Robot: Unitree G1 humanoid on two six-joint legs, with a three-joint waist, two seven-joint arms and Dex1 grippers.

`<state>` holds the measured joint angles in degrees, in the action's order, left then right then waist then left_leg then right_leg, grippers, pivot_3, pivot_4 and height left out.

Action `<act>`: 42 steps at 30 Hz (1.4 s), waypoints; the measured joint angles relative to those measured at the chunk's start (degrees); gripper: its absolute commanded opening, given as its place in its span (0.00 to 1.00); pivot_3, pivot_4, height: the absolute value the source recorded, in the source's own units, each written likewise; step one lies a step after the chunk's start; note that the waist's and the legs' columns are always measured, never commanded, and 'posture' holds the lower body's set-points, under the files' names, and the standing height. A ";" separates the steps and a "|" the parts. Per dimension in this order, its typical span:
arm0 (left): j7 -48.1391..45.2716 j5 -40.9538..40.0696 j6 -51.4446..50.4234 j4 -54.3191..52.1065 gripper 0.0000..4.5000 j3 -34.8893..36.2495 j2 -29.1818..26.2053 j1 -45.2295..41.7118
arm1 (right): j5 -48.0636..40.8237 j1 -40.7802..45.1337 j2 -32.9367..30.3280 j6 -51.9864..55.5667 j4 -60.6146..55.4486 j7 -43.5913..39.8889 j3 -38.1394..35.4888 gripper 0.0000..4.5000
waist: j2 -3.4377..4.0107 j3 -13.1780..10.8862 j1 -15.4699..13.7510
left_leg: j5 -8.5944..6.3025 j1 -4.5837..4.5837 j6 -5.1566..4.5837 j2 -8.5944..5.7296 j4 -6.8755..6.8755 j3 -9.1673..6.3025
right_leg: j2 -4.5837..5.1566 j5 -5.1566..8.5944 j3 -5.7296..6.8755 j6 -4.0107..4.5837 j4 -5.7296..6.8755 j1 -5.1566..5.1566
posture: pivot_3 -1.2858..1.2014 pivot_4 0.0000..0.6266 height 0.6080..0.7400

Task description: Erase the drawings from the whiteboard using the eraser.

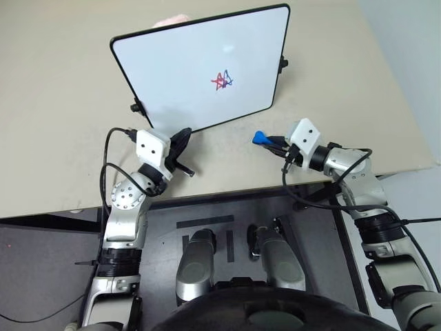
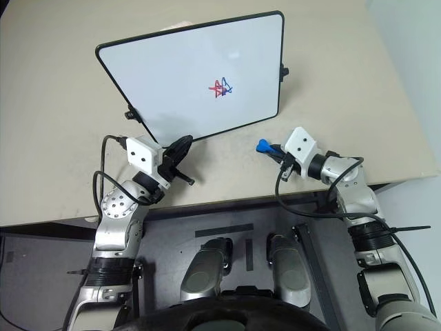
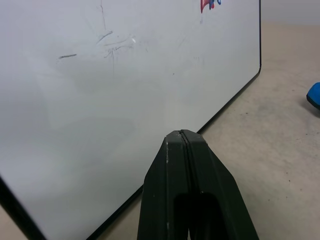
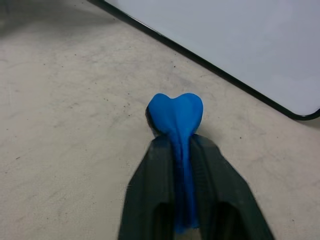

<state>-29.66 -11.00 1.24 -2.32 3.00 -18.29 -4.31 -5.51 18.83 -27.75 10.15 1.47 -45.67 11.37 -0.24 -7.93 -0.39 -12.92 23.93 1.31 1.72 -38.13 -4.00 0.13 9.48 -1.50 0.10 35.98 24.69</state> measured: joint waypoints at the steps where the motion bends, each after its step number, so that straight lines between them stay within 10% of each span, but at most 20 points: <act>1: 0.00 0.01 0.04 0.01 0.00 -0.10 0.13 -0.04 | 0.23 0.00 0.00 -0.32 0.00 0.00 0.00 0.02 | 0.00 0.00 0.00 | 0.01 0.00 0.00 0.00 0.00 0.00 | 0.00 0.00 0.00 0.00 0.00 0.00 | 0.52 0.24 1.00; 13: 0.00 0.09 0.34 0.32 0.00 -0.60 0.24 -0.54 | 5.10 15.00 5.75 -11.90 -1.14 6.63 -0.52 0.02 | 0.01 0.00 0.46 | 0.01 0.01 0.01 0.02 0.07 -0.03 | -0.01 -0.06 0.01 0.09 0.03 0.15 | 0.52 0.24 1.00; 29: 1.17 0.27 0.81 1.03 0.00 -0.89 0.42 -1.03 | 23.91 27.16 12.00 -43.38 36.19 23.37 7.56 0.02 | 0.02 0.00 0.03 | -0.02 0.02 0.03 0.02 0.06 -0.02 | 0.06 -0.38 0.01 0.34 0.05 0.29 | 0.52 0.24 1.00; 42: 1.28 0.26 0.82 1.03 0.00 -0.90 0.38 -0.75 | 27.28 29.79 11.28 -48.14 40.89 28.74 8.00 0.02 | 0.04 -0.02 0.18 | -0.01 0.13 0.04 0.02 0.08 -0.04 | 0.04 -0.55 0.00 0.42 0.00 0.41 | 0.52 0.24 1.00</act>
<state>-28.37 -10.74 2.06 -1.29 2.10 -17.92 -5.06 21.77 48.62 -16.47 -37.99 42.35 -16.93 19.37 -0.20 -7.95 -0.21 -12.93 24.06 1.35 1.74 -38.05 -4.04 0.17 8.94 -1.51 0.53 35.97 25.10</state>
